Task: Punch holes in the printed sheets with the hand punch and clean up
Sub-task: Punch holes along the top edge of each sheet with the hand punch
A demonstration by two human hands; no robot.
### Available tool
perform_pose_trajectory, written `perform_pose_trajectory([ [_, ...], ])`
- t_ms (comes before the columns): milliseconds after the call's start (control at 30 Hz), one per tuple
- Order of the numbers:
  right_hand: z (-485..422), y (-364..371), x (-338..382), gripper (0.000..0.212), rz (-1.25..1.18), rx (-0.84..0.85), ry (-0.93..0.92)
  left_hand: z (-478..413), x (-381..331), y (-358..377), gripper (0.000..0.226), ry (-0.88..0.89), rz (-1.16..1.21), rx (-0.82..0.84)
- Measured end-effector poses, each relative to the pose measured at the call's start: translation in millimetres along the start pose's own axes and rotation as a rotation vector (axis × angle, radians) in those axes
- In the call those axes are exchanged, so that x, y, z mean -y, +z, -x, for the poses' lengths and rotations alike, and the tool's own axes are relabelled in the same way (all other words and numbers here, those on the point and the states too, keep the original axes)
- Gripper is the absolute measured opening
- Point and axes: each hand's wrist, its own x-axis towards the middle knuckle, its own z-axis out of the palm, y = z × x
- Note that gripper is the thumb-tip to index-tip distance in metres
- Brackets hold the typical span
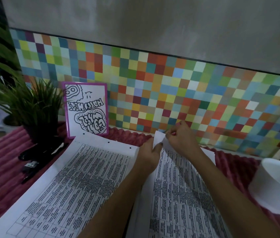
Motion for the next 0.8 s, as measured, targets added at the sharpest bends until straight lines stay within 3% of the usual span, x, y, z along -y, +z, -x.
perform_pose_trajectory([
  [100, -2, -9, 1, 0.029, -0.202, -0.018, -0.061, 2, 3, -1, 0.037, -0.018, -0.001, -0.001],
  [167, -6, -24, 2, 0.061, -0.449, -0.135, -0.040, 2, 1, -1, 0.035, -0.054, 0.009, 0.014],
  [200, -10, -30, 2, 0.067, -0.646, -0.231, -0.007, 2, 1, -1, 0.033, -0.073, 0.011, 0.019],
  [300, -23, -42, 9, 0.041, -1.326, -0.397, 0.132, 4, 1, 0, 0.023, -0.094, 0.038, 0.030],
  [400, -32, -39, 14, 0.021, -1.606, -0.303, 0.122, 4, -1, 3, 0.020, -0.091, 0.020, 0.036],
  [467, -31, -34, 17, 0.016, -1.678, -0.235, 0.065, 4, -2, 3, 0.016, -0.058, -0.032, 0.020],
  [800, -26, -32, 9, 0.014, -1.530, -0.269, -0.070, 6, -8, 3, 0.017, 0.002, -0.118, 0.021],
])
